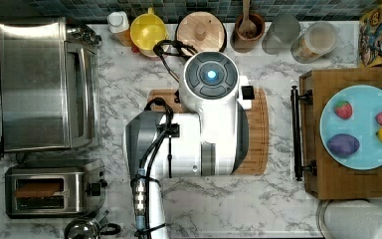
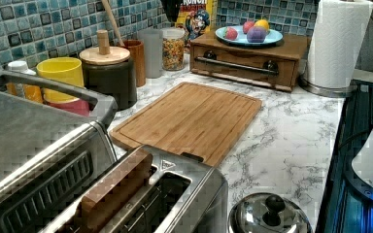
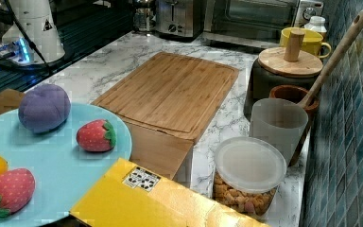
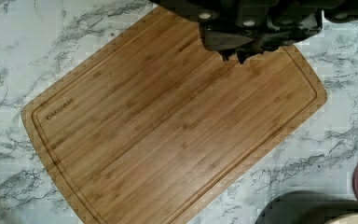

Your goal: Turn on the toaster.

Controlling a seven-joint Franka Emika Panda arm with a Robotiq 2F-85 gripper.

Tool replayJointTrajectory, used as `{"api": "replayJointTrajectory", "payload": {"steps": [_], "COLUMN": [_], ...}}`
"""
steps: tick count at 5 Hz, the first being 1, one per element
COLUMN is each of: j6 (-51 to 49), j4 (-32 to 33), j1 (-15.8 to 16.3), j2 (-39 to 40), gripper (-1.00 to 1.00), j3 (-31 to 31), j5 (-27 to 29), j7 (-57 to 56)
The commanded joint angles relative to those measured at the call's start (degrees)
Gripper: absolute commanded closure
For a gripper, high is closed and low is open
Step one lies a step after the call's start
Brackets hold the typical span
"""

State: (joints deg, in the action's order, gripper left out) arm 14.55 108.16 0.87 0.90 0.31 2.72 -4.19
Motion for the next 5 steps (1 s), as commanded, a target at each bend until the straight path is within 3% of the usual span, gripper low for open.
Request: {"api": "replayJointTrajectory", "payload": {"steps": [1,5], "j6": [2.29,13.01], "j4": [2.0,12.13], "j1": [0.79,7.23], "j2": [-0.76,-4.68], "gripper": [1.0,1.0], "j3": [0.8,7.63], "j5": [0.55,7.65], "j7": [-3.5,-15.46]}}
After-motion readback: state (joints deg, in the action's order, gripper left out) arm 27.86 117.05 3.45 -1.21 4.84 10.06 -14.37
